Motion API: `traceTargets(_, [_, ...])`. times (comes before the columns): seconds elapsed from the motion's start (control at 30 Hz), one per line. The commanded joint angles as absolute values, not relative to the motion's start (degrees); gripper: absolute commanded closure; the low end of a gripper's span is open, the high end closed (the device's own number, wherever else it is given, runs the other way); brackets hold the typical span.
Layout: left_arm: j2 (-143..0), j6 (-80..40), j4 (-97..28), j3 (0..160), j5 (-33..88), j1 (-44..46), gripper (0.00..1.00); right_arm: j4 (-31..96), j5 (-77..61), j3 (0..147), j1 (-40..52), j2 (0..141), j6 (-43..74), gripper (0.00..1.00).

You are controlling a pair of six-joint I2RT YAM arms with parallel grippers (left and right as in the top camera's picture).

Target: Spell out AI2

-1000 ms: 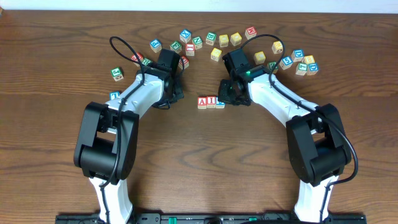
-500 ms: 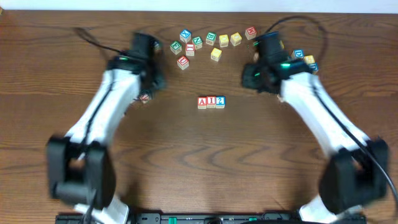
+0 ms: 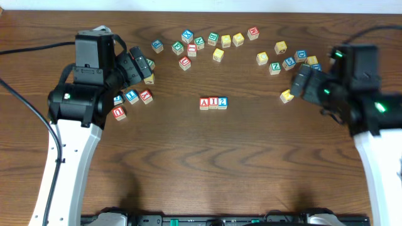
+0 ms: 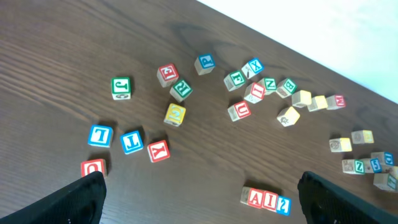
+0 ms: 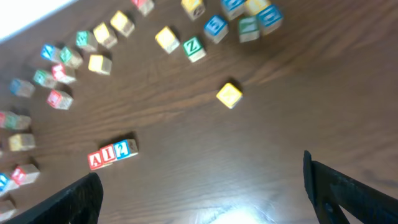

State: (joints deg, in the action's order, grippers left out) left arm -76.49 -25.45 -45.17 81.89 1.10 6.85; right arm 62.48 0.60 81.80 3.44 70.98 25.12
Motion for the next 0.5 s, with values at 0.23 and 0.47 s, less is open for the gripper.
traceTargets(0.23, [-76.47, -25.1, -45.43, 82.56, 0.58, 6.76, 0.02, 69.67, 2.85, 82.46, 2.33, 53.69, 24.58, 0.01])
traceTargets(0.47, [-76.47, -25.1, -45.43, 82.56, 0.58, 6.76, 0.02, 73.06, 2.85, 82.46, 2.33, 47.44, 24.58, 0.01])
